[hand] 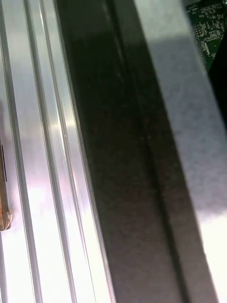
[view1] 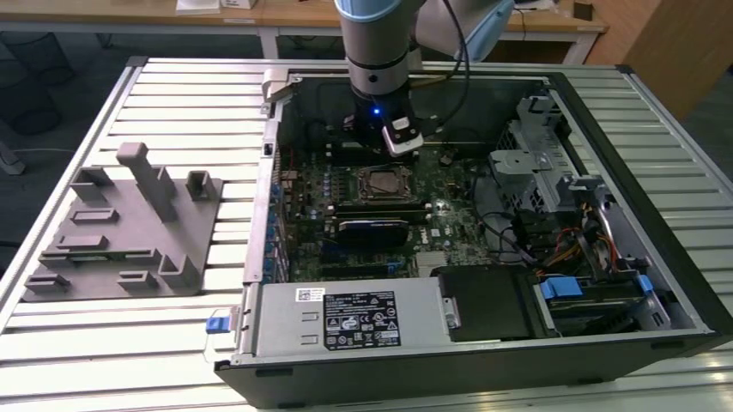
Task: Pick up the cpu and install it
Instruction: 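Install the first cpu locking lever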
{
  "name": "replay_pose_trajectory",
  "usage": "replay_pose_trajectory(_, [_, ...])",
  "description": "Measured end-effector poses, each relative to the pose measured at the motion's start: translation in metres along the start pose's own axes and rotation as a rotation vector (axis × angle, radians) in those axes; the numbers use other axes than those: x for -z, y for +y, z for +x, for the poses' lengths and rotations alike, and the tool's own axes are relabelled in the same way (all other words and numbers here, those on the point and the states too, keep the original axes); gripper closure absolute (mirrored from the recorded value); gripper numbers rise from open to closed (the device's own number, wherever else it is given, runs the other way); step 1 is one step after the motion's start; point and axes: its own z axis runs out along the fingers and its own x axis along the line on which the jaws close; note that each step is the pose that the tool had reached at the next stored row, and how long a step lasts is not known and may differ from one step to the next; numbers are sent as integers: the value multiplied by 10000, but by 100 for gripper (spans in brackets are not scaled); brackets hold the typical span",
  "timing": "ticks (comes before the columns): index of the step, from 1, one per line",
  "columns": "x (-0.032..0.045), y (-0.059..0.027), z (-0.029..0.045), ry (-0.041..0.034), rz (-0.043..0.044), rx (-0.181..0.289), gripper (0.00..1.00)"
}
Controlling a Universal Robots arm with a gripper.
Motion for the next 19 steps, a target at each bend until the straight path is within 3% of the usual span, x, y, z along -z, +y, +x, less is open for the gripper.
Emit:
replay_pose_trajectory(10, [150,28,-18,0,-4,0,89])
replay_pose_trajectory(19, [211,38,-21,-6,-8,1,89])
